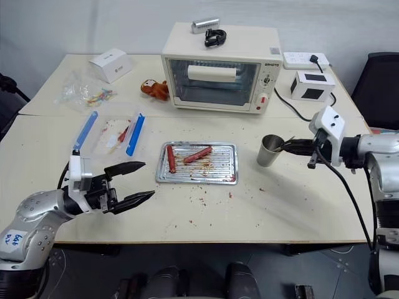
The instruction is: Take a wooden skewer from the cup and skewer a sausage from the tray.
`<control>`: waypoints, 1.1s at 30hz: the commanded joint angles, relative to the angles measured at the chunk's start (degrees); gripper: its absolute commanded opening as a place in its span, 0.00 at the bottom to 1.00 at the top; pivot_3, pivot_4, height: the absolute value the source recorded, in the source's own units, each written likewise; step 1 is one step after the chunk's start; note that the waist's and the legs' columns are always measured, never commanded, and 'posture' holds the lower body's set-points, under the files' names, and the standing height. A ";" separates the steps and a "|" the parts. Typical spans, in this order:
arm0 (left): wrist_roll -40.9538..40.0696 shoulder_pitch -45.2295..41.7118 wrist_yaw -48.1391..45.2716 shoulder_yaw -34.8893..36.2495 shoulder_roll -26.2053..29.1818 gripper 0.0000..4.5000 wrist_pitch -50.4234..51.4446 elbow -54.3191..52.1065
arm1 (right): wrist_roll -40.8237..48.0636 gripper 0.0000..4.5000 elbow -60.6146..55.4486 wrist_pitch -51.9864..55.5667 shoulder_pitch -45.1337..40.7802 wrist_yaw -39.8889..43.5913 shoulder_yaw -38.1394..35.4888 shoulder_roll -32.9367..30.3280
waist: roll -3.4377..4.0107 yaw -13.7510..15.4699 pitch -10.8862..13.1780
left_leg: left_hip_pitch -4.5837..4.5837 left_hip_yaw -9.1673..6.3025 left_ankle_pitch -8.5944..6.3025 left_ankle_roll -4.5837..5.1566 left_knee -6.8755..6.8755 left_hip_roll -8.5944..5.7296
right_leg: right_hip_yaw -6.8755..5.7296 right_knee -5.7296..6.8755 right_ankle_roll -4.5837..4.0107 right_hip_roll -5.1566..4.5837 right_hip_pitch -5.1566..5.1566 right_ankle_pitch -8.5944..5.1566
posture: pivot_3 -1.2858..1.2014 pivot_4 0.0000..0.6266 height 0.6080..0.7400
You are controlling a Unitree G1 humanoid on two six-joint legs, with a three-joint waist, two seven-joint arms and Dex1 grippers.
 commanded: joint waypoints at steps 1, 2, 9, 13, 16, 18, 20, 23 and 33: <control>0.68 -0.23 -0.15 0.17 -0.31 1.00 -1.77 -0.52 | 3.30 0.01 -1.02 0.15 -2.01 4.32 -2.88 -3.27 | 0.00 0.02 0.00 | 0.00 0.00 0.00 0.00 -0.01 0.01 | 0.00 -0.01 0.00 0.01 0.00 0.00 | 0.52 0.24 1.00; 0.84 -0.28 -0.21 0.11 -0.49 1.00 -1.95 -0.31 | 4.32 0.01 -0.88 1.06 -2.68 5.88 -3.34 -4.32 | 0.01 0.06 0.01 | 0.00 0.00 0.00 0.00 -0.01 0.00 | -0.01 -0.02 0.00 0.00 0.00 0.00 | 0.52 0.24 1.00; -0.88 -1.34 -1.10 -0.83 -1.40 1.00 -0.58 0.42 | 12.99 0.01 -0.88 10.38 -7.44 11.51 -7.60 -8.87 | 0.14 0.04 0.09 | -0.02 -0.01 -0.01 0.02 -0.02 0.02 | 0.01 -0.06 0.03 -0.04 -0.01 0.02 | 0.52 0.24 1.00; -3.50 -2.32 -0.87 -1.44 -2.44 1.00 1.81 -0.79 | 20.11 0.01 -2.49 19.65 -10.64 9.88 -11.09 -8.23 | 0.15 -0.03 0.09 | -0.03 -0.01 -0.02 0.01 -0.01 0.05 | 0.05 -0.05 0.02 -0.11 -0.02 0.02 | 0.52 0.24 1.00; -6.53 -4.80 0.62 -1.65 -4.76 1.00 3.67 -1.42 | 28.60 0.01 -8.69 27.53 -10.13 4.98 -13.78 -2.84 | 0.14 -0.03 0.09 | -0.03 -0.02 -0.05 -0.06 -0.01 0.15 | 0.08 -0.06 0.02 -0.12 -0.02 0.02 | 0.52 0.24 1.00; -7.78 -6.88 1.24 -2.48 -6.55 1.00 4.63 -1.54 | 33.73 0.01 -13.75 31.79 -8.13 1.21 -14.36 1.79 | 0.13 0.01 0.08 | -0.04 -0.02 -0.07 -0.10 0.04 0.24 | 0.09 -0.05 0.02 -0.07 0.00 0.02 | 0.52 0.24 1.00; -8.18 -8.71 1.60 -3.44 -8.06 1.00 5.19 -1.34 | 37.46 0.01 -17.51 34.01 -7.02 -3.43 -14.77 6.82 | 0.12 0.07 0.08 | -0.05 -0.04 -0.08 -0.12 0.11 0.28 | 0.08 -0.02 0.02 -0.03 0.01 0.02 | 0.52 0.24 1.00; -8.47 -10.39 1.03 -5.03 -9.18 1.00 6.05 -1.40 | 40.76 0.01 -21.40 35.61 -5.52 -8.17 -14.34 12.15 | 0.13 0.15 0.09 | -0.11 -0.03 -0.07 -0.11 0.12 0.19 | 0.06 0.07 0.02 0.05 -0.03 0.02 | 0.52 0.24 1.00; -10.19 -15.54 1.80 -7.06 -13.15 1.00 7.29 -0.83 | 43.76 0.01 -28.04 34.43 0.11 -13.99 -7.71 22.67 | 0.08 0.19 0.09 | -0.22 -0.08 -0.08 0.01 0.21 -0.02 | 0.03 0.31 0.07 0.06 -0.06 0.04 | 0.52 0.24 1.00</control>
